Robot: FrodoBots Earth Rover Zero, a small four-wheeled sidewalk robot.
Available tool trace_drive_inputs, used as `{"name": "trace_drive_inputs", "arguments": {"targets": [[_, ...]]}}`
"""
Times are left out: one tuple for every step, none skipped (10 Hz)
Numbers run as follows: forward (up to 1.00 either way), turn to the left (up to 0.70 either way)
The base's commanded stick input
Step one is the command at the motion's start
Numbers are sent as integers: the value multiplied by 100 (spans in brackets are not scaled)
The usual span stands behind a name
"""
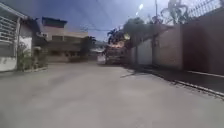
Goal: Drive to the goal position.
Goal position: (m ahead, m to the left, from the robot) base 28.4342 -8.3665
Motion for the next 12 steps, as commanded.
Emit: {"name": "trace_drive_inputs", "arguments": {"targets": [[100,0],[100,0],[100,0],[100,0],[100,0],[100,-2],[100,-3],[100,-6],[100,-19],[100,-31],[100,-37],[100,-19]]}}
